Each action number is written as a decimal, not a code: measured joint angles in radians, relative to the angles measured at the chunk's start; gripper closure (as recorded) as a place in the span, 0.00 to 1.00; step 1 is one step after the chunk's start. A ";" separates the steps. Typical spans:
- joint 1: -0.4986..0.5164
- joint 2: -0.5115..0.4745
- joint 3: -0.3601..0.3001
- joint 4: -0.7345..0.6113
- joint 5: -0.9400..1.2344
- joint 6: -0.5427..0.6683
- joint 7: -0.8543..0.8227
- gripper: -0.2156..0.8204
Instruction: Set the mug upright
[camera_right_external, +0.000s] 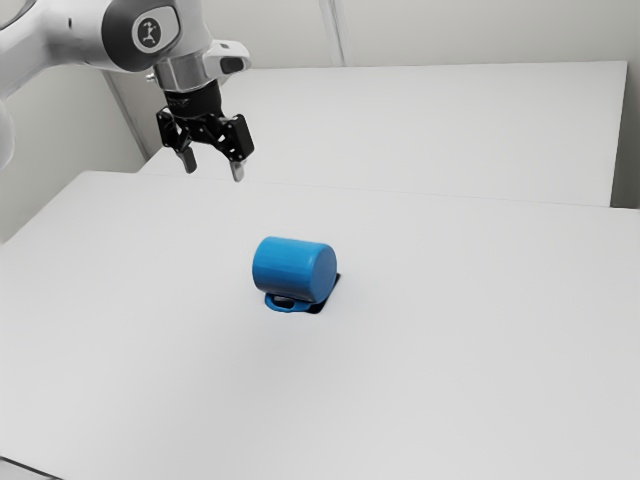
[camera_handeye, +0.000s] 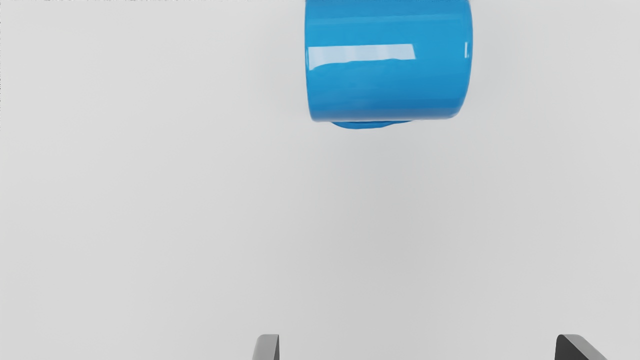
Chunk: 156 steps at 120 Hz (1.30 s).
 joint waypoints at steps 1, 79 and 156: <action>0.000 0.000 0.000 0.000 0.000 0.001 0.000 0.21; 0.093 0.031 0.002 -0.100 -0.084 0.088 0.030 0.21; 0.236 0.163 0.002 -0.230 -0.340 0.330 0.229 0.21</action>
